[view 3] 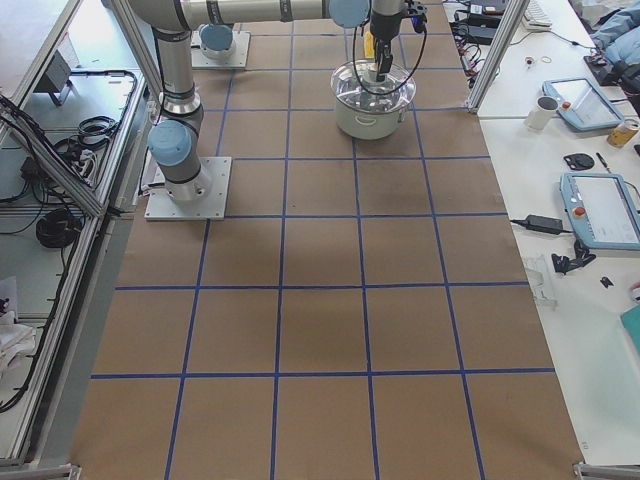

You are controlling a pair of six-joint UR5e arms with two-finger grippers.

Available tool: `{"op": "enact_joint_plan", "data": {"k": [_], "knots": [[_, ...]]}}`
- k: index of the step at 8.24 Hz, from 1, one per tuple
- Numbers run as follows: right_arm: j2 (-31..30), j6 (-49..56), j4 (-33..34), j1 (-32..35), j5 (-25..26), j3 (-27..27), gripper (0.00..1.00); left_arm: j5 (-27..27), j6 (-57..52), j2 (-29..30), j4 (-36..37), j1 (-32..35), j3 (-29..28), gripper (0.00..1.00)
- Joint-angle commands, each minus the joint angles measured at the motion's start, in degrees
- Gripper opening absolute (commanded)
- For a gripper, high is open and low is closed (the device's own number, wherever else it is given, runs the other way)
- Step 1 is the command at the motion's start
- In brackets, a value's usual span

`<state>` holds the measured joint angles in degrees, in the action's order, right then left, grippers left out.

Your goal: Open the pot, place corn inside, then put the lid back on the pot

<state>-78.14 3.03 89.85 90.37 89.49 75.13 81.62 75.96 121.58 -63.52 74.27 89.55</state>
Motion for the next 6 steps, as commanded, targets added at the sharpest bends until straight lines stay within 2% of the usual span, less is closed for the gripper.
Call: {"op": "enact_joint_plan", "data": {"k": [1,2,4,5,6], "knots": [[-4.12,15.04,-7.91,-11.24,3.9,0.46,0.15,0.03,0.33,1.28,0.06,0.0,0.01,1.0],[-5.78,19.26,-8.29,-12.75,5.68,0.54,0.15,-0.06,0.68,1.63,0.06,0.0,0.01,1.0],[-5.97,21.23,-8.29,-13.99,5.17,0.63,0.12,0.29,0.68,3.39,0.15,0.0,0.01,1.0],[-5.8,21.14,-8.29,-14.17,3.86,0.63,0.11,0.03,0.42,3.48,-0.02,0.0,0.01,0.68],[-5.8,21.14,-8.2,-14.43,3.07,0.63,0.12,-0.06,1.03,3.48,-0.2,0.0,-0.08,0.29]]}}
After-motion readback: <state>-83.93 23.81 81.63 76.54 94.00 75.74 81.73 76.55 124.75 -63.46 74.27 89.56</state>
